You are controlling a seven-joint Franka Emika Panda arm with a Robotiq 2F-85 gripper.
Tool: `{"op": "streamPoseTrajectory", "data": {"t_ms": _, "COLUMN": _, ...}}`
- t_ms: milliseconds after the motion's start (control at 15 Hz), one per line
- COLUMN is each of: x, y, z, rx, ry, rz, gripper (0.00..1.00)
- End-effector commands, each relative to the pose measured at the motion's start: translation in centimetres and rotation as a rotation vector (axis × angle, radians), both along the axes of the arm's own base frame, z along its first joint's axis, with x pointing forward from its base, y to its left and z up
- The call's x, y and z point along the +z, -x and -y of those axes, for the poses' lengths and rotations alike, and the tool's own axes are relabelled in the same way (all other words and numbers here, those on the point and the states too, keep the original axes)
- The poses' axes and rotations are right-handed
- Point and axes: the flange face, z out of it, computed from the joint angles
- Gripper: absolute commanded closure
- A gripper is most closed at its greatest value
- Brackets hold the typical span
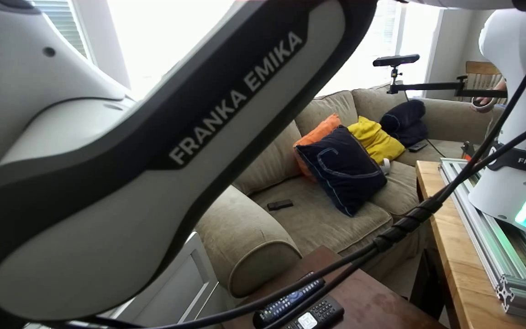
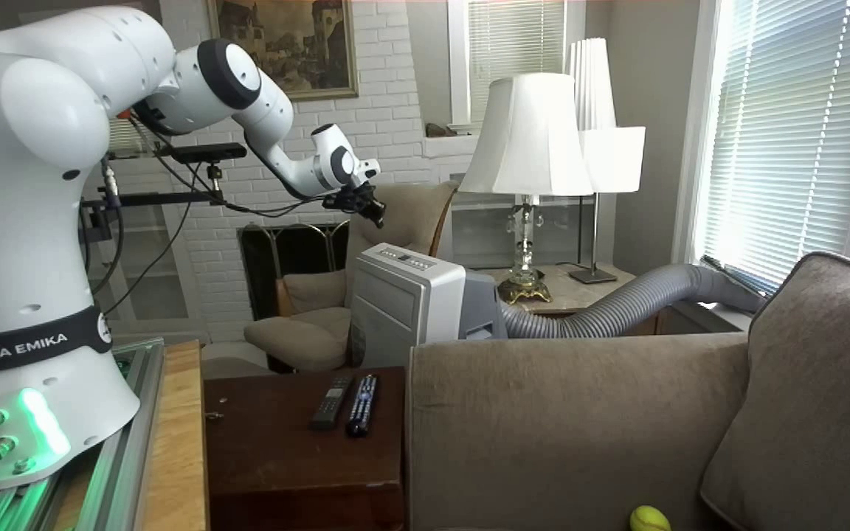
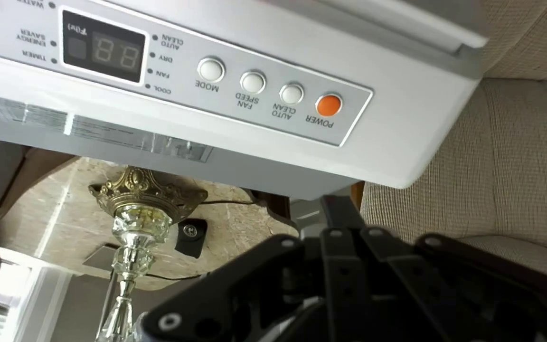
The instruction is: Turn on the air conditioner
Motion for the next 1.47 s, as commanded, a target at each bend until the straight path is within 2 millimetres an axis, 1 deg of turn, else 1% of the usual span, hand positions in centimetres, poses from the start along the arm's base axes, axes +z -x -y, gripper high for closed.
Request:
{"op": "streamPoseTrajectory", "data": {"t_ms": 0, "x": -0.9, "y": 0.0, "z": -0.4, "rx": -0.026, "ry": 0.02, "rz": -0.019, "gripper": 1.0}}
{"op": "streamPoseTrajectory", "data": {"t_ms": 200, "x": -2.2, "y": 0.1, "z": -0.4, "rx": -0.024, "ry": 0.031, "rz": -0.033, "gripper": 1.0}}
{"op": "streamPoseTrajectory", "data": {"t_ms": 400, "x": -4.2, "y": 0.2, "z": -0.4, "rx": -0.024, "ry": 0.046, "rz": -0.041, "gripper": 1.0}}
{"op": "streamPoseTrajectory", "data": {"t_ms": 467, "x": -4.6, "y": 0.1, "z": -0.4, "rx": -0.022, "ry": 0.051, "rz": -0.041, "gripper": 1.0}}
{"op": "streamPoseTrajectory", "data": {"t_ms": 533, "x": -5.3, "y": 0.2, "z": -0.5, "rx": -0.019, "ry": 0.05, "rz": -0.041, "gripper": 1.0}}
{"op": "streamPoseTrajectory", "data": {"t_ms": 667, "x": -6.0, "y": 0.2, "z": -0.8, "rx": -0.013, "ry": 0.044, "rz": -0.039, "gripper": 1.0}}
{"op": "streamPoseTrajectory", "data": {"t_ms": 800, "x": -6.3, "y": 0.0, "z": -1.4, "rx": -0.013, "ry": 0.025, "rz": -0.028, "gripper": 1.0}}
{"op": "streamPoseTrajectory", "data": {"t_ms": 1067, "x": -6.0, "y": -0.2, "z": -2.4, "rx": -0.008, "ry": -0.009, "rz": 0.001, "gripper": 1.0}}
{"op": "streamPoseTrajectory", "data": {"t_ms": 1400, "x": -6.2, "y": -0.5, "z": -2.6, "rx": -0.004, "ry": -0.017, "rz": 0.026, "gripper": 1.0}}
